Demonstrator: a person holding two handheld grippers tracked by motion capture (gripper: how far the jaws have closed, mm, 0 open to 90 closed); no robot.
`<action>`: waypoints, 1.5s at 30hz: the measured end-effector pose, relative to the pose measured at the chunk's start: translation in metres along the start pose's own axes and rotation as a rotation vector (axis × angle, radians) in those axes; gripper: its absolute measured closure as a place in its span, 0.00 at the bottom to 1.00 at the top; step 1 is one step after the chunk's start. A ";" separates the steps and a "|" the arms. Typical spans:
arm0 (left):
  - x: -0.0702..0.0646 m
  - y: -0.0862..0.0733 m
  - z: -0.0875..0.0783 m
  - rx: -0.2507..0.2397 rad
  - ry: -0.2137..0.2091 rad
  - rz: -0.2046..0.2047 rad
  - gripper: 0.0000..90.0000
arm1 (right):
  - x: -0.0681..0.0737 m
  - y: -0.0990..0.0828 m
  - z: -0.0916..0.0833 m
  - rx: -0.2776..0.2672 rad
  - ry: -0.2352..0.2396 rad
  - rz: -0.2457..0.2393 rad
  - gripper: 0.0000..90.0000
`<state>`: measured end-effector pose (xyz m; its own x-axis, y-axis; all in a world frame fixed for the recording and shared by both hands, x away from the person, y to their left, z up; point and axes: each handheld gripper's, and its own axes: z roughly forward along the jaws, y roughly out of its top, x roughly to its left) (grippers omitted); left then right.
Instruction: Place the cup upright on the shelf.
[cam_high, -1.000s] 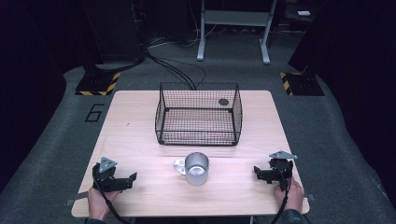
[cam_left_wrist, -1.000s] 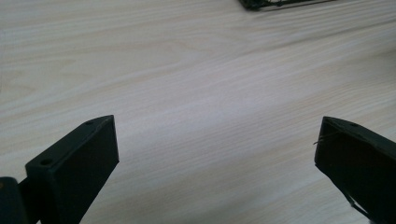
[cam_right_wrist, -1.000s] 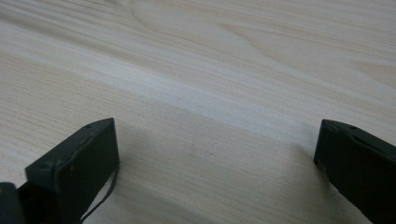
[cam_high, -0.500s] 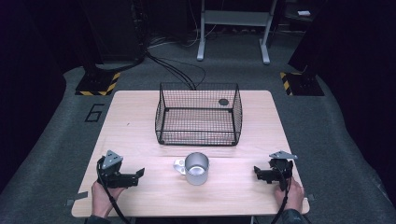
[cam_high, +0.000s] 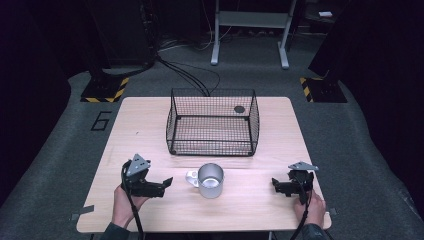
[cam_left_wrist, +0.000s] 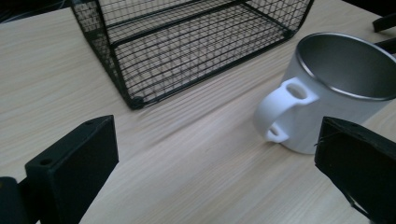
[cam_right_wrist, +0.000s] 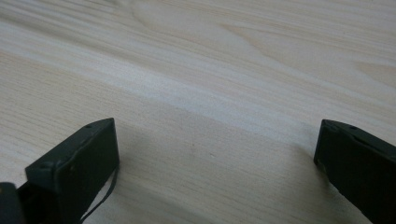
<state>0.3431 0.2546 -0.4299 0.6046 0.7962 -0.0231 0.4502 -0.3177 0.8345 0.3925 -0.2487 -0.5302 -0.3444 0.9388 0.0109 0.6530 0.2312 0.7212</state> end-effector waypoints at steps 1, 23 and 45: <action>-0.003 0.002 0.002 0.004 -0.012 0.010 0.00 | 0.000 0.000 0.000 0.000 0.000 0.000 0.00; -0.053 0.027 0.043 0.023 -0.177 0.120 0.00 | 0.000 0.000 0.000 0.000 0.000 -0.001 0.00; -0.077 0.038 0.081 0.080 -0.254 0.170 0.00 | 0.000 0.000 0.000 0.000 0.001 -0.001 0.00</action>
<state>0.3666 0.1400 -0.4412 0.8160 0.5771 -0.0325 0.3731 -0.4829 0.7922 0.3926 -0.2488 -0.5302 -0.3452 0.9385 0.0108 0.6527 0.2318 0.7213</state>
